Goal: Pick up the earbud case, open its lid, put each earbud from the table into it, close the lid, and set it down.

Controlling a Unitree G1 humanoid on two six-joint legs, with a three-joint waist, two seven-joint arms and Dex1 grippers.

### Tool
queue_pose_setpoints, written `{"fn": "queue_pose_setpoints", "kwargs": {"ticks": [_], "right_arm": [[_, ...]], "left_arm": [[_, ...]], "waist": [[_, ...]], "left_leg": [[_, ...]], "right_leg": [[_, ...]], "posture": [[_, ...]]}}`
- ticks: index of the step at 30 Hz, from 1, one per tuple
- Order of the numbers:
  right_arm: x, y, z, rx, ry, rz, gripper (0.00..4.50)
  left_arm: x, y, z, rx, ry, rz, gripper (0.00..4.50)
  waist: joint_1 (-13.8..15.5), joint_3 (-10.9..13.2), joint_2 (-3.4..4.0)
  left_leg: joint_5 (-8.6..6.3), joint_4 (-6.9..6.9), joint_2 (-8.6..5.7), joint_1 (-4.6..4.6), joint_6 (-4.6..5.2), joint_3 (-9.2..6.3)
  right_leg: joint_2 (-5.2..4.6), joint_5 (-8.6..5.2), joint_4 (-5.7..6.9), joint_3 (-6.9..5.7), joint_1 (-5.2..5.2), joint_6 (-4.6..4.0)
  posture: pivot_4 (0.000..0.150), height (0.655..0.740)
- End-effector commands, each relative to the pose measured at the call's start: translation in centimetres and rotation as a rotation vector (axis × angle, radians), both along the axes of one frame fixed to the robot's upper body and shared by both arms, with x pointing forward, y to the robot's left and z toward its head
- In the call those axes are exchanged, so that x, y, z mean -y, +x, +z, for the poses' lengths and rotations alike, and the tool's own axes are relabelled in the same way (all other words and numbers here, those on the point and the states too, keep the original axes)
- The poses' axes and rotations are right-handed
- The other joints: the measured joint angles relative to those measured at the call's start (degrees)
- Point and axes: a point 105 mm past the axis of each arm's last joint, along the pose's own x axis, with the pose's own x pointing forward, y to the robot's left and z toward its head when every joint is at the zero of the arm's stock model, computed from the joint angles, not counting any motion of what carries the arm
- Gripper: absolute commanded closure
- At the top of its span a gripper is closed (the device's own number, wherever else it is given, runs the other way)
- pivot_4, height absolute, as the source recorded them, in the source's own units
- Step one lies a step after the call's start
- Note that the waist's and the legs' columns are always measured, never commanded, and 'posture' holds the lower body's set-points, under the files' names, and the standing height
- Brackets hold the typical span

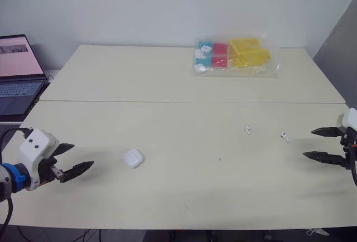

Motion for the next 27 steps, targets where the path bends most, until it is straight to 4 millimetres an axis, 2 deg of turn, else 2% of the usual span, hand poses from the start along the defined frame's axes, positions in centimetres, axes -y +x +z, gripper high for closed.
{"fn": "queue_pose_setpoints", "kwargs": {"ticks": [1,7,15,19,23,27], "right_arm": [[-0.4,0.2,1.0,0.046,-0.004,0.027,0.02],[-1.0,0.0,0.8,0.050,0.006,0.037,0.02],[-5.0,-0.8,1.7,0.065,0.105,0.152,0.02],[-8.0,-2.0,2.0,0.039,0.155,0.257,0.02],[-12.9,-4.3,3.0,-0.039,0.257,0.425,0.02],[-16.0,-5.2,3.7,-0.039,0.329,0.513,0.02]], "left_arm": [[0.6,-0.1,1.4,0.028,0.001,-0.032,0.00],[2.2,-0.1,1.5,0.021,-0.040,-0.082,0.00],[6.0,-0.1,0.8,-0.022,-0.086,-0.210,0.00],[7.2,0.2,0.0,-0.038,-0.085,-0.256,0.00],[7.9,1.0,-1.4,-0.052,-0.042,-0.285,0.00],[8.5,2.0,-2.4,-0.045,-0.031,-0.294,0.00]], "waist": [[0.0,0.0,0.00],[0.0,0.0,0.00],[0.1,0.0,0.03],[0.1,0.0,0.04],[0.1,0.0,0.07],[0.1,0.1,-0.04]], "left_leg": [[0.00,0.00,0.00,0.00,0.00,0.00],[0.00,0.00,0.00,0.00,0.00,-0.01],[0.00,0.01,0.00,0.00,0.00,-0.01],[0.00,0.00,0.00,0.00,0.00,-0.03],[0.00,0.00,-0.01,-0.02,0.00,-0.04],[0.00,0.01,0.00,-0.01,0.00,-0.07]], "right_leg": [[0.00,0.00,0.00,0.00,0.00,0.00],[0.00,-0.01,0.00,-0.01,0.00,0.01],[0.00,-0.01,0.02,0.00,0.01,0.05],[0.01,-0.03,0.02,-0.01,0.01,0.07],[0.01,-0.04,0.01,-0.01,0.01,0.10],[0.02,-0.05,0.02,-0.03,0.01,0.15]], "posture": [[0.150,0.7400],[0.150,0.7400],[0.150,0.7400],[0.150,0.7400],[0.150,0.7400],[0.150,0.7400]]}}
